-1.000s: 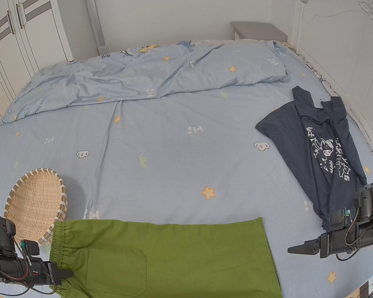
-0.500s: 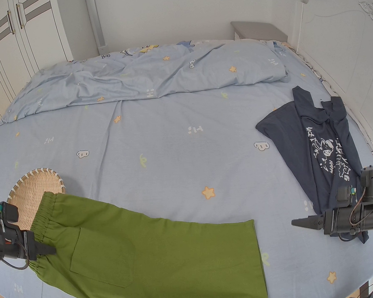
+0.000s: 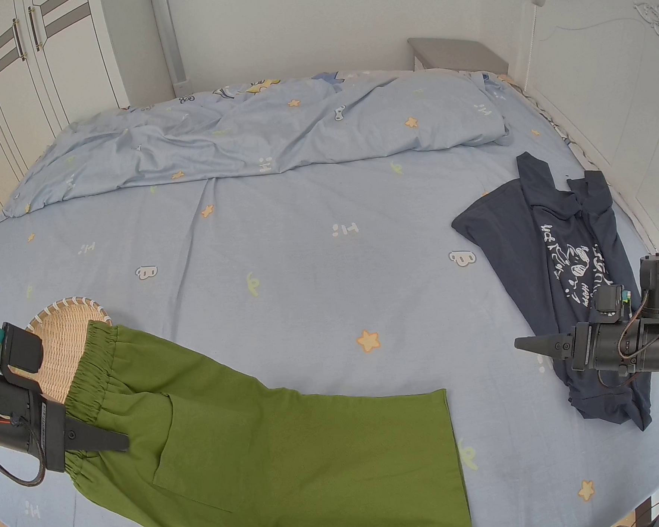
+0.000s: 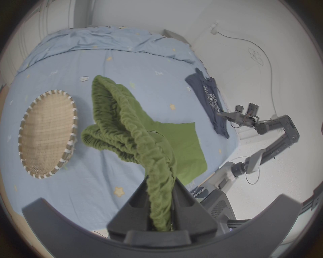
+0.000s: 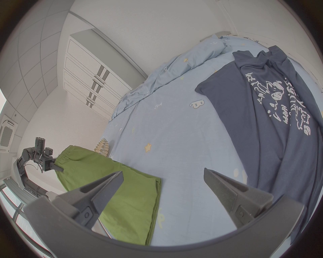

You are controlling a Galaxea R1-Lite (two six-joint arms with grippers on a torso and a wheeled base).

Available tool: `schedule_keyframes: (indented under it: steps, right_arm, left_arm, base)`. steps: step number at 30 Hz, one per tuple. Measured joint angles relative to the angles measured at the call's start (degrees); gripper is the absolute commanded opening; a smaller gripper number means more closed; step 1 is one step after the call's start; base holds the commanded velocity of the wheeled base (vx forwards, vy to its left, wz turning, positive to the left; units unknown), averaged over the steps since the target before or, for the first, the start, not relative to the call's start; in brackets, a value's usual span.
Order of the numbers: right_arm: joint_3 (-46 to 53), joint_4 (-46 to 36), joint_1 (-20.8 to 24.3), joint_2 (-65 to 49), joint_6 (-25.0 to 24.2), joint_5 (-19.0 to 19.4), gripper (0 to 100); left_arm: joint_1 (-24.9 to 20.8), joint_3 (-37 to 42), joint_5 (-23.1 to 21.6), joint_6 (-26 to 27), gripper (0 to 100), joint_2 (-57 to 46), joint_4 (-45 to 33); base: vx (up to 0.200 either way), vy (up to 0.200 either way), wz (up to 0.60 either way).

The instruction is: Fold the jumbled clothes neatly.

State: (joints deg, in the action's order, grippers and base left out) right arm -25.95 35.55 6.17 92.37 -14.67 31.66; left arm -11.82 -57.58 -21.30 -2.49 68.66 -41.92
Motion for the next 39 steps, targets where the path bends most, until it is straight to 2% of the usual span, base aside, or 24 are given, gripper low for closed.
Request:
schedule_keyframes:
  steps: [9, 14, 18, 27, 39]
  right_arm:
    - [-0.59, -0.13, -0.85, 0.41, 0.0, -0.05, 100]
    - [-0.67, -0.2, -1.05, 0.38, -0.06, -0.1, 100]
    - [-0.67, -0.22, -1.07, 0.2, -0.06, -0.11, 100]
    - [-0.67, -0.22, -1.1, -0.17, -0.09, -0.11, 100]
    - [-0.67, -0.24, -1.11, -0.22, -0.11, -0.13, 100]
  left_arm:
    - [-14.17, -2.62, 0.04, -2.41, 0, 2.8, 0.43]
    - [-19.87, -5.23, 0.04, -2.6, 0, 7.13, 0.71]
    - [-23.95, -7.06, 0.44, -3.91, 0, 11.02, 1.69]
    - [-31.72, -8.57, 4.9, -15.98, 0, 16.96, 10.59]
    - [-40.18, -7.02, 6.02, -17.57, 0, 22.71, 15.26]
  base:
    - [0.0, 0.0, 0.0]
    - [0.0, 0.0, 0.0]
    - [0.0, 0.0, 0.0]
    - [0.0, 0.0, 0.0]
    - [0.0, 0.0, 0.0]
